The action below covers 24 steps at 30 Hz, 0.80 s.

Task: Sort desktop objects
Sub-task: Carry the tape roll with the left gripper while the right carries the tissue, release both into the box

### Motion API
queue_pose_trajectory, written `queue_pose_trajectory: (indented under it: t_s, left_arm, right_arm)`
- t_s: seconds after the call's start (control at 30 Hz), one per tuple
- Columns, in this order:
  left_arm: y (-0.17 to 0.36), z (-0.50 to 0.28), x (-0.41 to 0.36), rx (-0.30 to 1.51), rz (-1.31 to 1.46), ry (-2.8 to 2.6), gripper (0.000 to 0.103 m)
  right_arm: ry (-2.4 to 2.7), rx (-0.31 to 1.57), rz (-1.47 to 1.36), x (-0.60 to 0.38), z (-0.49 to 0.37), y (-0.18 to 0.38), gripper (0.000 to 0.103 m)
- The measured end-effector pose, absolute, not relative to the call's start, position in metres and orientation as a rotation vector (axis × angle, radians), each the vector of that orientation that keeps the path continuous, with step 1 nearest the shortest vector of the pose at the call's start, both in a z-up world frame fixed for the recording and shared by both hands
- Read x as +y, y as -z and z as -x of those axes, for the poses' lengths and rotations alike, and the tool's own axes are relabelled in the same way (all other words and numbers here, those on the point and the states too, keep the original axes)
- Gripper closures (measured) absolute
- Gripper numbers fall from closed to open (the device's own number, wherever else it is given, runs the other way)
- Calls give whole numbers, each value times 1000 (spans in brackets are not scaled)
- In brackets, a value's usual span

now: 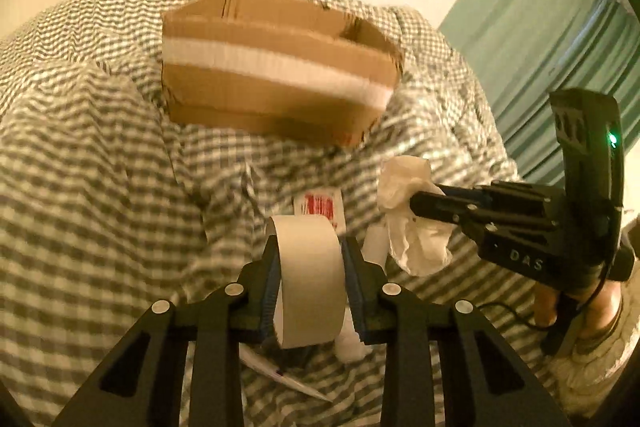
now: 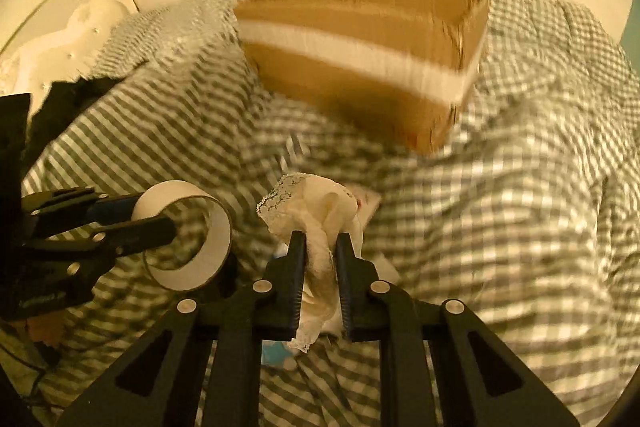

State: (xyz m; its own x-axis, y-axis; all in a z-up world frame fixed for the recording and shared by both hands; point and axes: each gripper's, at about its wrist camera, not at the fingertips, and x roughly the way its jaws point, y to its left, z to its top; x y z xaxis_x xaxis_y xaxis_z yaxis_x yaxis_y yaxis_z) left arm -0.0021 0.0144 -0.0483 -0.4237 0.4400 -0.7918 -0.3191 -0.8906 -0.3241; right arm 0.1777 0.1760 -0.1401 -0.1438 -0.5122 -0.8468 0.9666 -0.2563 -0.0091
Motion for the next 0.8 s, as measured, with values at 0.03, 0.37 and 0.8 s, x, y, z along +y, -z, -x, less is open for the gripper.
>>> queue_pose_trajectory:
  t_s: [0.03, 0.37, 0.8]
  left_arm:
    - [45, 7, 15, -177, 1336, -2322, 72]
    - [-1, 70, 22, -161, 1210, -2377, 73]
    - [-37, 205, 44, -71, 1096, -2440, 73]
  right_arm:
    - [1655, 701, -895, 173, -178, 133, 88]
    - [1665, 594, -779, 150, -156, 78, 88]
    - [1739, 495, -623, 70, -92, -11, 88]
